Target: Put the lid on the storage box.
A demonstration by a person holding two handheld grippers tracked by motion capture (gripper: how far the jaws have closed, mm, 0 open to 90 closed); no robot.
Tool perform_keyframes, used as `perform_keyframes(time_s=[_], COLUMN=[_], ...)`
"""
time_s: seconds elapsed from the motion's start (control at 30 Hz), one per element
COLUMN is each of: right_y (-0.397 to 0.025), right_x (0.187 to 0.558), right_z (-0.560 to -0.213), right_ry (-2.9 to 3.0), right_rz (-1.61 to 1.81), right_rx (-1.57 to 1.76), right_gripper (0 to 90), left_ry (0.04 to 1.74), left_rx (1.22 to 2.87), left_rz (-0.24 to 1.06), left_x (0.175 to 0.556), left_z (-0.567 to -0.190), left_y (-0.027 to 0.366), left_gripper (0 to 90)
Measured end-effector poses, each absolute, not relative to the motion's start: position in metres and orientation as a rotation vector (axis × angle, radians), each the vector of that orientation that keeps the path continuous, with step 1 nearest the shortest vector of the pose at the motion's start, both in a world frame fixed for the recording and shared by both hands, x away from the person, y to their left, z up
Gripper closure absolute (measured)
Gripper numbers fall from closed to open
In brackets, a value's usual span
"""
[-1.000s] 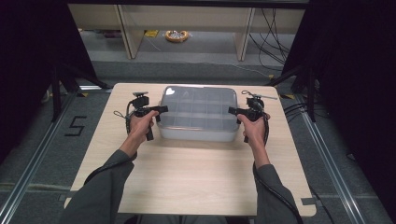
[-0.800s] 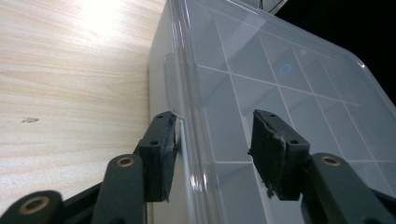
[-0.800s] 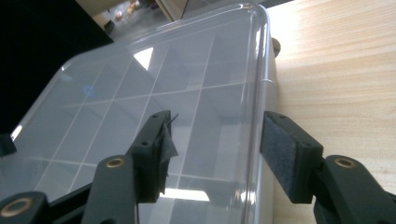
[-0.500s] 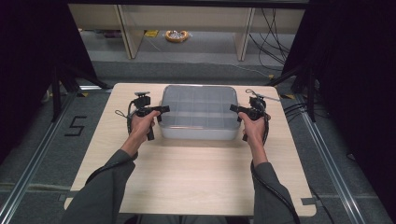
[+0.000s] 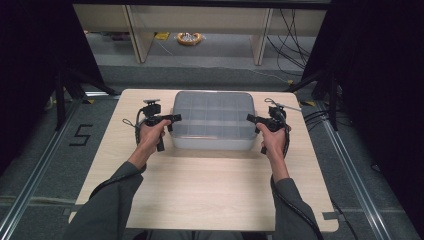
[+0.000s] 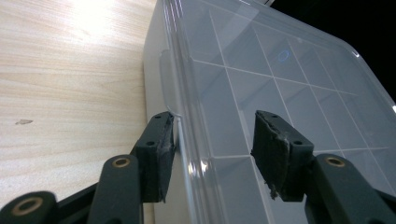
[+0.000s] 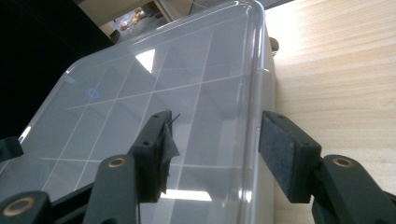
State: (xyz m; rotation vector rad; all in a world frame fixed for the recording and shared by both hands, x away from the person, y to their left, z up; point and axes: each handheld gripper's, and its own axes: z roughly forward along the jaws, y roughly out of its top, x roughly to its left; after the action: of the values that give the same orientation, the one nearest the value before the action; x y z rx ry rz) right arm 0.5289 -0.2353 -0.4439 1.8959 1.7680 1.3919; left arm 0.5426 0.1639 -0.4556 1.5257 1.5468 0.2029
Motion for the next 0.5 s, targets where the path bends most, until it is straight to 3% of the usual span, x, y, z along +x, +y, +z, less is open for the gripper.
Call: perform_keyframes(time_s=[0.5], right_y=[-0.254], right_x=[0.503], right_z=[-0.43], right_ry=[1.806], right_rz=[1.439], right_rx=[1.752], right_gripper=[35.1], left_ry=[1.475], left_rx=[1.573], left_rz=[0.224], left_x=[0.512], left_z=[-0.444], left_y=[0.19], left_gripper=[43.1])
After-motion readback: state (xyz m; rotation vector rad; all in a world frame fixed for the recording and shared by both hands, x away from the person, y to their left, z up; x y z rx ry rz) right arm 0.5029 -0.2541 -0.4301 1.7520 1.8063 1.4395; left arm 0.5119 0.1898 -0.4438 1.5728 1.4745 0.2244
